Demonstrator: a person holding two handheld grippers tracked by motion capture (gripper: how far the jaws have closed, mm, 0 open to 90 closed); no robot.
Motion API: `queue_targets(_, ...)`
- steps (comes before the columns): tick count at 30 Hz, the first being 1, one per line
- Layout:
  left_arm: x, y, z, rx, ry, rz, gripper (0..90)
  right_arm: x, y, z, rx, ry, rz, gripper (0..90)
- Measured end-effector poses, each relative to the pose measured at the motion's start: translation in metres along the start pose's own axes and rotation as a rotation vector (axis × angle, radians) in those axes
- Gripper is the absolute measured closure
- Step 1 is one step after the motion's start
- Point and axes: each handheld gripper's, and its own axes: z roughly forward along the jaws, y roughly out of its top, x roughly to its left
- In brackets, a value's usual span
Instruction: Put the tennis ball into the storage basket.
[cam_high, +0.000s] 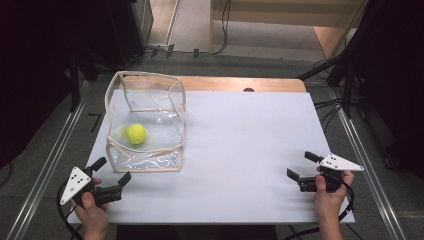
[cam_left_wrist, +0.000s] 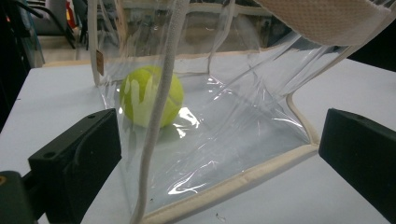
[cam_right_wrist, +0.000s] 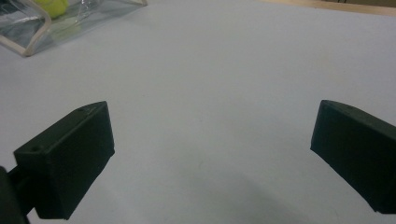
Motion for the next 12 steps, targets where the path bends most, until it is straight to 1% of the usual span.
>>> queue_targets(2, 0.0001, 0.0000, -0.0001, -0.001, 0.000, 0.000, 0.0, -0.0015, -0.0011, 0.0004, -0.003, -0.003, 0.007, 0.0)
queue_targets(5, 0.0001, 0.0000, -0.0002, -0.001, -0.001, 0.000, 0.0, -0.0029, -0.0020, -0.0005, -0.021, -0.010, 0.017, 0.0)
queue_targets(6, 0.0001, 0.0000, -0.0003, -0.001, -0.001, 0.001, 0.0, -0.0028, -0.0023, -0.0010, -0.020, -0.010, 0.025, 0.0)
queue_targets(9, -0.0003, -0.0001, -0.0001, -0.001, 0.000, 0.000, 0.0, -0.0023, -0.0027, -0.0002, -0.018, -0.011, 0.021, 0.0)
queue_targets(12, -0.0005, -0.0001, 0.0000, 0.001, -0.001, 0.001, 0.0, -0.0014, -0.0028, 0.0025, -0.003, -0.018, 0.015, 0.0)
